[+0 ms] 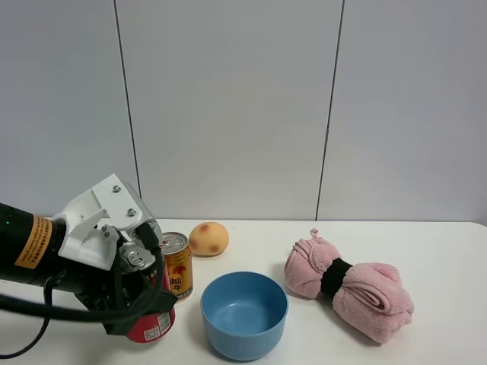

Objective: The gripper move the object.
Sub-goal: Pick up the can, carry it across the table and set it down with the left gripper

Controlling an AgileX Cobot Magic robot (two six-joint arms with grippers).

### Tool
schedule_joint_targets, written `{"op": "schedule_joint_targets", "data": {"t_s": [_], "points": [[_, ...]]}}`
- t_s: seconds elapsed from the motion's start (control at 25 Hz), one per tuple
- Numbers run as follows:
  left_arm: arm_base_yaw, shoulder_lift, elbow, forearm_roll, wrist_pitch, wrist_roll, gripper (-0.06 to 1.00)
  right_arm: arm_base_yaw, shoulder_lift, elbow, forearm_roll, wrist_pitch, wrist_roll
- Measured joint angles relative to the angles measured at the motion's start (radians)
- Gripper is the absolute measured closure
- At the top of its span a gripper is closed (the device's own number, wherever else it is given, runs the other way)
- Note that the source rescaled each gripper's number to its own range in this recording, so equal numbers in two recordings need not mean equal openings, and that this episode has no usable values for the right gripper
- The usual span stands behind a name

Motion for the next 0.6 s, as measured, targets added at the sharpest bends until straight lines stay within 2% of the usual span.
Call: {"op": "schedule_joint_targets", "data": {"t_s": [0.16, 0.4, 0.6], "points": [[0.012, 0.051, -0.001, 0.083, -0.048, 0.039, 0.94, 0.000, 0.000, 0.000, 0.000, 0.000, 0.000], [0.041, 0.066, -0.001, 0.088, -0.075, 0.060, 0.94, 0.000, 0.000, 0.000, 0.000, 0.000, 0.000], [0.042, 0.066, -0.001, 0.089, -0.079, 0.136, 0.94, 0.000, 0.000, 0.000, 0.000, 0.000, 0.000]]}}
